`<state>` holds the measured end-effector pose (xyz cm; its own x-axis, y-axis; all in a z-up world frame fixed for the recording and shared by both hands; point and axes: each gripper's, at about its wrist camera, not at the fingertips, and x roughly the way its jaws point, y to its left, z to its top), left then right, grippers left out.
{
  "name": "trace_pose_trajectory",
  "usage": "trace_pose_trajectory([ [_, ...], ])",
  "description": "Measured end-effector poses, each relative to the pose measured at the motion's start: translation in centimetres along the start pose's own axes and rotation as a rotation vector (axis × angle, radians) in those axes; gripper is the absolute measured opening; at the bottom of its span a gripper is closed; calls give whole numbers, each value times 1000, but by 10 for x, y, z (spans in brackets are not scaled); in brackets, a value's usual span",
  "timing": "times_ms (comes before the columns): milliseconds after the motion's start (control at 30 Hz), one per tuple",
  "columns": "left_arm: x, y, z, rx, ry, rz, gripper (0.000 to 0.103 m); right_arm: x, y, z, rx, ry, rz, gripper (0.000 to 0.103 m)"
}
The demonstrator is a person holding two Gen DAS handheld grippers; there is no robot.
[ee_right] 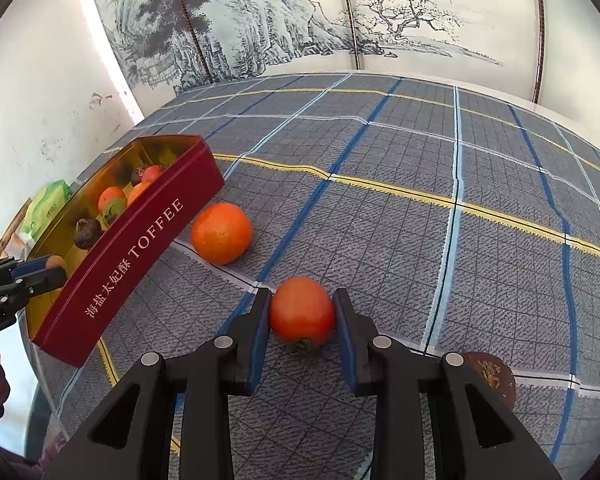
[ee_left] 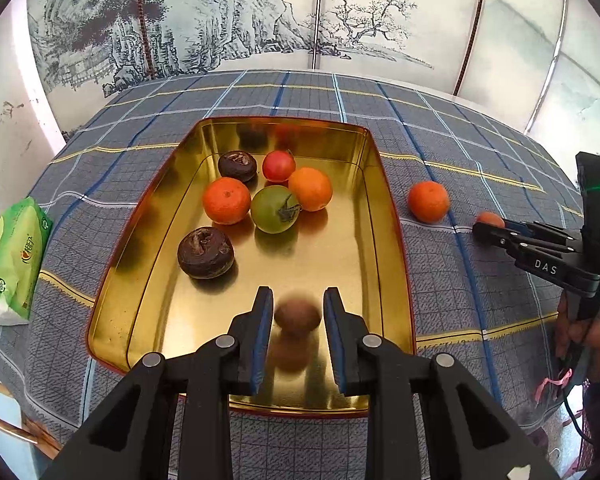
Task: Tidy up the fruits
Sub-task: 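Carry the red tomato with the right tool into the tin and release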
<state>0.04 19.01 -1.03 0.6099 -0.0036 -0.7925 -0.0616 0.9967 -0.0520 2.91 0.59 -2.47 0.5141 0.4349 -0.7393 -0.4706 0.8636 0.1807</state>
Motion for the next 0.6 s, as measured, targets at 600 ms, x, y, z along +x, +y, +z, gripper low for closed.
trace_pose_trajectory([
  [600, -24, -10, -5, 76, -86, 128, 58, -6, 0, -6, 34, -5, 25, 32],
])
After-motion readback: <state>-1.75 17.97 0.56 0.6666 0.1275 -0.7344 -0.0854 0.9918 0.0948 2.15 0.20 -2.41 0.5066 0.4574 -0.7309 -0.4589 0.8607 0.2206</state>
